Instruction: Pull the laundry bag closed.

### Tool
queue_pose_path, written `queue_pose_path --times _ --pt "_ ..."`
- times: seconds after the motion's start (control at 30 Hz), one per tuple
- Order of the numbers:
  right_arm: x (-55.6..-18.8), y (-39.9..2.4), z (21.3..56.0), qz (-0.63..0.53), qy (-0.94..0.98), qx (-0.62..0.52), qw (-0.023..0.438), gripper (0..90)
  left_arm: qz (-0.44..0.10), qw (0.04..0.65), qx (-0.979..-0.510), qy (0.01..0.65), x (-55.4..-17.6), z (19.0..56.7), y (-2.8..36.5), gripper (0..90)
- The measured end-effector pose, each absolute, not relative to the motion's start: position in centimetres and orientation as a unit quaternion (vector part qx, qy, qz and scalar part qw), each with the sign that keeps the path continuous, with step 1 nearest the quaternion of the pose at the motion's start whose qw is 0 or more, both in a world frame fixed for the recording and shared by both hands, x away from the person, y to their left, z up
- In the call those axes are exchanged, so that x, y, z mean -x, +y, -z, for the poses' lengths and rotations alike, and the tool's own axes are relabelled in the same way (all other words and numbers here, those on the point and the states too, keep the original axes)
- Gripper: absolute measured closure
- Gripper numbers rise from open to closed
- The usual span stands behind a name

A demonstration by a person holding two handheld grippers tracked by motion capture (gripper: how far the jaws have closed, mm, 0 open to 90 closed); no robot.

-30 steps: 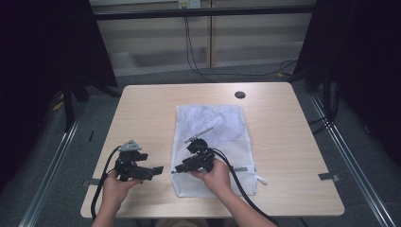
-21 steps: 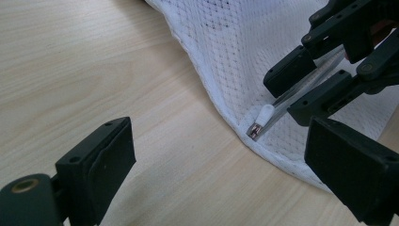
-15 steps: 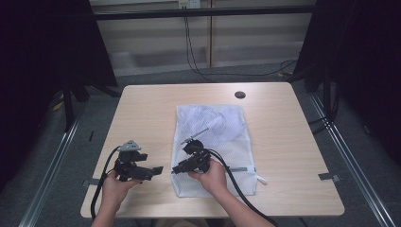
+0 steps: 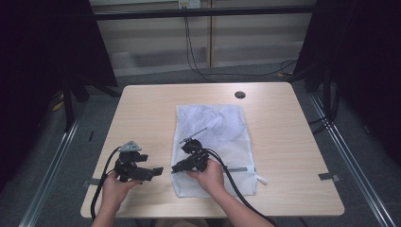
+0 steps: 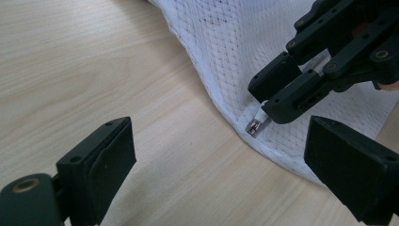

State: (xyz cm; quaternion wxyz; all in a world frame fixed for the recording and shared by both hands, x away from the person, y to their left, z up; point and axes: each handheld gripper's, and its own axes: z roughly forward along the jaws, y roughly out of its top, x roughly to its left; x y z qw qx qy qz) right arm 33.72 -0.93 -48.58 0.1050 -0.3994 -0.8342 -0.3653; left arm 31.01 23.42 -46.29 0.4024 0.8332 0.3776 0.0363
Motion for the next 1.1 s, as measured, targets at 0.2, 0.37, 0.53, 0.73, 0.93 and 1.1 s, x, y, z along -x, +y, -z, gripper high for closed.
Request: queue_pose_path --times 0.2,0.37,0.53,0.73,0.93,1.1 --pt "-33.8 -0.5 48.6 0.365 -0.832 0.4 0.118 74.2 -0.039 0.401 -0.833 0.38 -31.0 46.3 23.5 9.3" --pt "-33.8 -0.1 48.5 0.358 -0.837 0.398 0.119 76.9 -0.038 0.403 -0.831 0.381 -30.9 46.3 23.6 9.4" --pt "-33.8 0.1 48.5 0.355 -0.837 0.399 0.119 78.3 -0.039 0.402 -0.832 0.38 -30.9 46.3 23.6 9.5" --pt "-33.8 0.4 48.9 0.351 -0.837 0.401 0.122 80.2 -0.041 0.401 -0.832 0.382 -30.9 46.3 23.7 9.5" --pt "-33.9 0.5 49.1 0.344 -0.84 0.402 0.119 81.9 -0.041 0.4 -0.832 0.382 -30.9 46.3 23.7 9.6" --pt "-33.9 0.5 49.0 0.341 -0.843 0.4 0.111 83.0 -0.038 0.4 -0.832 0.383 -30.9 46.3 23.7 9.6"
